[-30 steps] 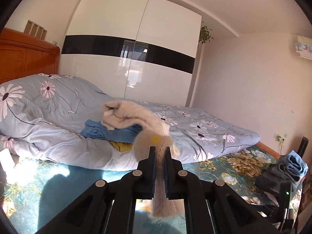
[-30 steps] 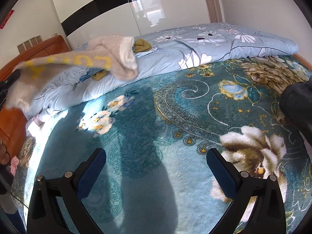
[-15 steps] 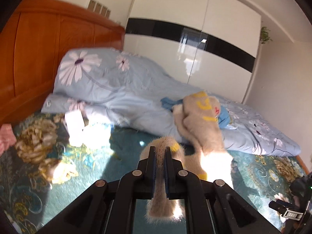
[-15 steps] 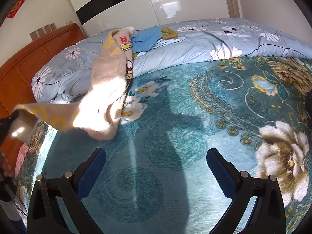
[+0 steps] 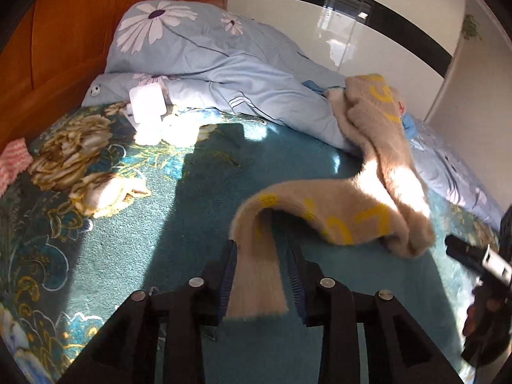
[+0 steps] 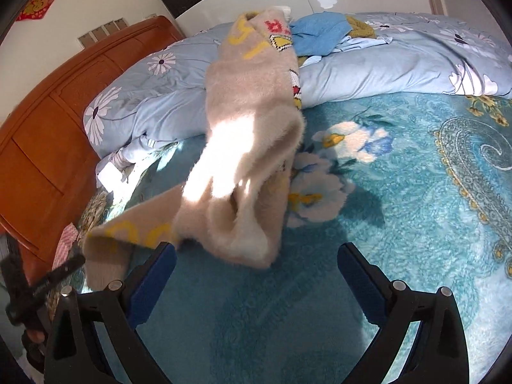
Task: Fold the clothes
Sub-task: 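Lift the sweater with the left gripper while the right gripper grasps another edge, then hold the sweater up with both grippers and shake it open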
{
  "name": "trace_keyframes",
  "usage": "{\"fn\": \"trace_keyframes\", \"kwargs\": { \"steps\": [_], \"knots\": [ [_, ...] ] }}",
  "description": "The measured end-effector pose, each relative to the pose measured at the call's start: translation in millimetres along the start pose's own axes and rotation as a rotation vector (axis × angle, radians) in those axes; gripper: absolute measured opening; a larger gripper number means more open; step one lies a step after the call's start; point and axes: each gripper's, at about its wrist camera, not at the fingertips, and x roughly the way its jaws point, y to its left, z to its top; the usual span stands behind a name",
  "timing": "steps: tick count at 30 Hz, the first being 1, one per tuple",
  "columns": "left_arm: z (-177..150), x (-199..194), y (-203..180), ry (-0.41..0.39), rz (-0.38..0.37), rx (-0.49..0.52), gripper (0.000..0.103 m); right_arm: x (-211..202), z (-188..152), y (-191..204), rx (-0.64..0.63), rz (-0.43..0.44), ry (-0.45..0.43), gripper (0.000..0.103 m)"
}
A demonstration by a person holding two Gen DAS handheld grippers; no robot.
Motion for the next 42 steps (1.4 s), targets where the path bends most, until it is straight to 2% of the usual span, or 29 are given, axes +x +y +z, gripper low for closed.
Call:
{"fn": "trace_keyframes", "kwargs": {
  "steps": [1,3,5,7,8,11,13,16,20,21,22,24,25,26,27,28,31,35,39,42],
  "knots": [
    [-2,1,-11,-0.005,-0.009,0.046,0.048,0,8,-6,0.031,0.02,-0.008,0.101],
    [-4,8,-37,-0.017,-0.036,0.142,0.055,2,25,-18,0.1,0.049,-0.025,0.101],
    [-3,24,-64,-0.004,-0.084,0.213,0.056,7,42,-27,0.153,0.069,-0.027,0.1],
    [-2,44,-90,0.014,-0.135,0.271,0.056,15,55,-33,0.19,0.09,-0.012,0.087],
    [-1,55,-101,0.019,-0.141,0.3,0.056,20,61,-36,0.206,0.094,-0.003,0.084],
    [3,87,-125,0.021,-0.11,0.362,0.056,37,75,-47,0.249,0.088,0.025,0.08],
    [5,103,-132,0.045,-0.101,0.38,0.056,48,81,-56,0.291,0.114,0.042,0.075],
    [8,124,-140,0.081,-0.083,0.401,0.056,63,89,-63,0.336,0.157,0.063,0.075],
    [13,134,-140,0.082,-0.065,0.394,0.056,83,94,-63,0.374,0.186,0.106,0.074],
    [14,135,-139,0.077,-0.065,0.387,0.056,85,94,-62,0.385,0.209,0.109,0.069],
    [15,135,-138,0.072,-0.062,0.377,0.056,87,93,-61,0.4,0.237,0.108,0.056],
    [18,133,-135,0.065,-0.067,0.352,0.053,85,93,-59,0.439,0.281,0.096,0.039],
    [19,132,-134,0.06,-0.078,0.338,0.029,83,93,-58,0.455,0.295,0.093,0.028],
    [21,128,-132,0.051,-0.086,0.321,0.015,80,94,-58,0.465,0.311,0.089,0.021],
    [23,122,-131,0.04,-0.093,0.303,0.012,75,94,-58,0.474,0.336,0.08,0.015],
    [24,117,-129,0.028,-0.099,0.285,0.01,70,94,-58,0.484,0.36,0.072,0.014],
    [33,85,-127,-0.054,-0.106,0.257,0.009,49,96,-60,0.511,0.419,0.028,0.012],
    [56,19,-121,-0.218,-0.131,0.241,0.008,0,97,-67,0.503,0.493,-0.069,0.012],
    [74,-55,-115,-0.37,-0.217,0.226,0.008,-78,93,-69,0.455,0.565,-0.231,0.011],
    [80,-107,-117,-0.484,-0.265,0.252,0.008,-143,85,-63,0.383,0.571,-0.357,0.011]
  ]
}}
